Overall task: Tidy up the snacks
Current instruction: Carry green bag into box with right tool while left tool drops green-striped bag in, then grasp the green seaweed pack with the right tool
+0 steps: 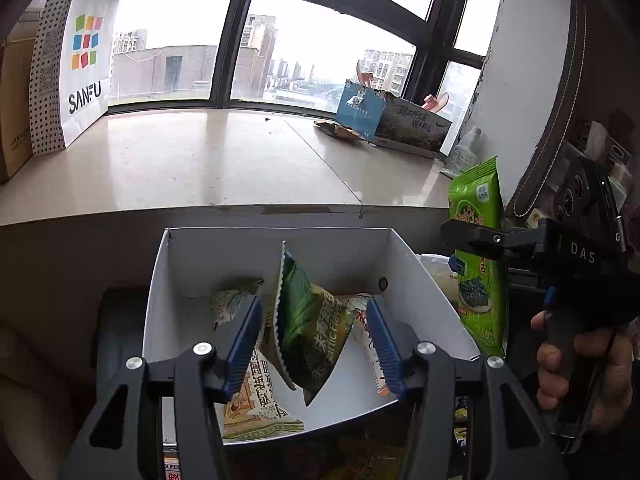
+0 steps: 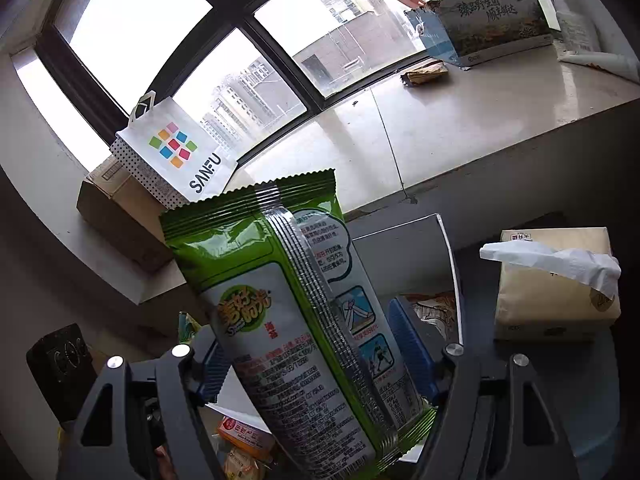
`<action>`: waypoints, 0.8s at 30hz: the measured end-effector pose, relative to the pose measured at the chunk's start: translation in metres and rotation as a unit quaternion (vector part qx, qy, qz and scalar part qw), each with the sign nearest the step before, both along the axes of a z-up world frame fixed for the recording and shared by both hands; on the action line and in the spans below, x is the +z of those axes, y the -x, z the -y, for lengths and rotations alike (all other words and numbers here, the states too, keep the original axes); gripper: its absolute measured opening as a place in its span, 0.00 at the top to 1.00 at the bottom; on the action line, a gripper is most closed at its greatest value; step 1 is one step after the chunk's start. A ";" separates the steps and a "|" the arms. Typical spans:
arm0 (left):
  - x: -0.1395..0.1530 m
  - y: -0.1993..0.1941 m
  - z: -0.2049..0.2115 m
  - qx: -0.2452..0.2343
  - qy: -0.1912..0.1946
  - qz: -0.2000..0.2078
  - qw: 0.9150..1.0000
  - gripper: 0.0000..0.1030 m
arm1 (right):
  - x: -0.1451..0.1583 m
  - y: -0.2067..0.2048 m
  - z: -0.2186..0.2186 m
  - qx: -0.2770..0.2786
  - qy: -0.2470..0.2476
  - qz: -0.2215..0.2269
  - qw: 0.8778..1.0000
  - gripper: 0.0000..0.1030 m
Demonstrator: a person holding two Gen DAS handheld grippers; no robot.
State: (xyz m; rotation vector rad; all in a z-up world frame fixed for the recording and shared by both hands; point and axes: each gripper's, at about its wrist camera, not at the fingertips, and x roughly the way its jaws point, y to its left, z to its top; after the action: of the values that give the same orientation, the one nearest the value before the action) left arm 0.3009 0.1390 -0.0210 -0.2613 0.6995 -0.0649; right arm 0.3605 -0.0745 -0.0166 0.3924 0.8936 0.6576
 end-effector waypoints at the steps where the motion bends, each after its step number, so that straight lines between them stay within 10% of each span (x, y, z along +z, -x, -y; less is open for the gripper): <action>1: -0.005 -0.001 0.001 0.010 0.000 -0.015 1.000 0.08 | -0.004 -0.006 0.000 0.008 -0.005 -0.006 1.000 0.00; 24: 0.045 0.184 0.046 0.010 -0.052 0.095 0.994 0.00 | 0.054 0.179 0.043 0.121 0.064 0.212 0.968 0.00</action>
State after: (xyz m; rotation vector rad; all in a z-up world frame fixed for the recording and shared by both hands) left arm 0.1165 0.0926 0.0244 -0.1592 0.5094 -0.0326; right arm 0.1816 -0.1175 0.0375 0.0185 0.5735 0.8642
